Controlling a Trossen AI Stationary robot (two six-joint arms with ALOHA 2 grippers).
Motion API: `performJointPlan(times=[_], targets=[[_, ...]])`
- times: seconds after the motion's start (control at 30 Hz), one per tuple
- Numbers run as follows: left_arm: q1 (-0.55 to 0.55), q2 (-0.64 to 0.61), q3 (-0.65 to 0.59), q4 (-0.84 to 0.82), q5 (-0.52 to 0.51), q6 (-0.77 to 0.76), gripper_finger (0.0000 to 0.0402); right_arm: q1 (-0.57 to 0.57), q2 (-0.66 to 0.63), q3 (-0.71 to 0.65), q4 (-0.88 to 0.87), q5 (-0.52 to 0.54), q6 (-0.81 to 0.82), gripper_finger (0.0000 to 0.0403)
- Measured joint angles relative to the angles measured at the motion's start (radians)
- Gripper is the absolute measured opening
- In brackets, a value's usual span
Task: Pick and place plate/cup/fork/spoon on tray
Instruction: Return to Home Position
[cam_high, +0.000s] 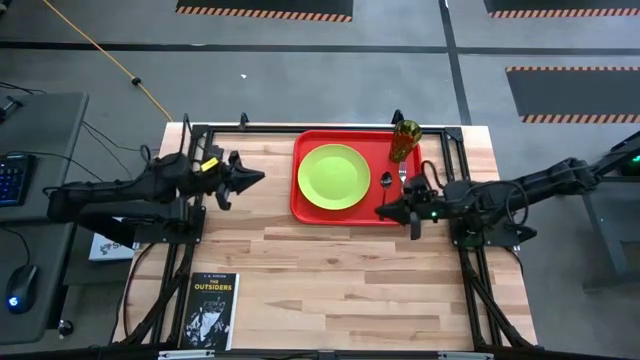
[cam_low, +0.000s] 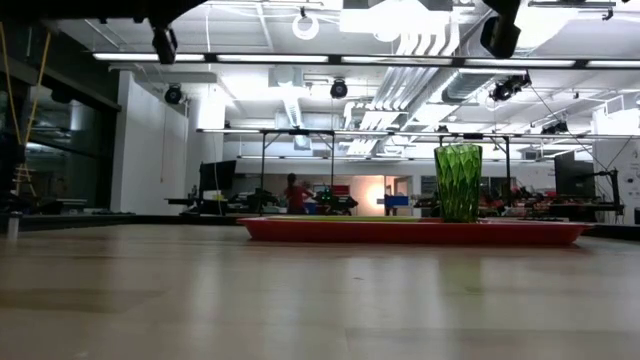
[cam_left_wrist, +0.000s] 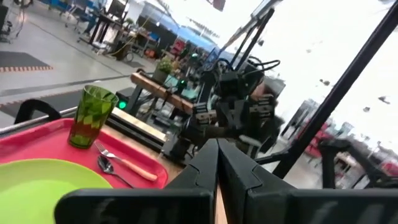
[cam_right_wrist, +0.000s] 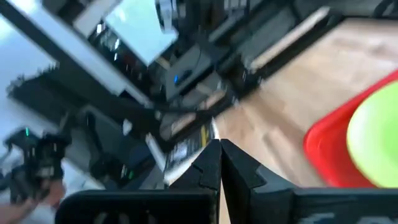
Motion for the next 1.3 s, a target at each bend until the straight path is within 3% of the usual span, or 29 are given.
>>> performJointPlan(times=[0.13, 0.47, 0.77, 0.93, 1.07, 1.3], targets=[[-0.018, -0.082, -0.108, 0.083, 0.0, -0.033, 0.0, -0.001, -0.023, 0.0, 0.01, 0.072, -0.032, 0.0], [-0.063, -0.276, -0.316, 0.153, -0.007, -0.036, 0.0, 0.0, -0.039, 0.0, 0.025, 0.064, 0.072, 0.0], [-0.064, -0.427, -0.435, 0.189, -0.008, -0.055, 0.0, 0.0, -0.05, 0.0, 0.027, 0.077, 0.072, 0.0], [-0.065, -0.47, -0.443, 0.122, -0.006, -0.035, 0.0, 0.0, -0.05, 0.0, 0.026, 0.1, 0.069, 0.0], [-0.065, -0.48, -0.442, 0.099, 0.007, 0.067, 0.0, 0.0, -0.05, 0.0, 0.026, 0.108, 0.068, 0.0], [-0.065, -0.479, -0.442, -0.052, 0.096, 0.171, 0.0, 0.0, -0.05, 0.0, 0.026, 0.089, 0.068, 0.0]])
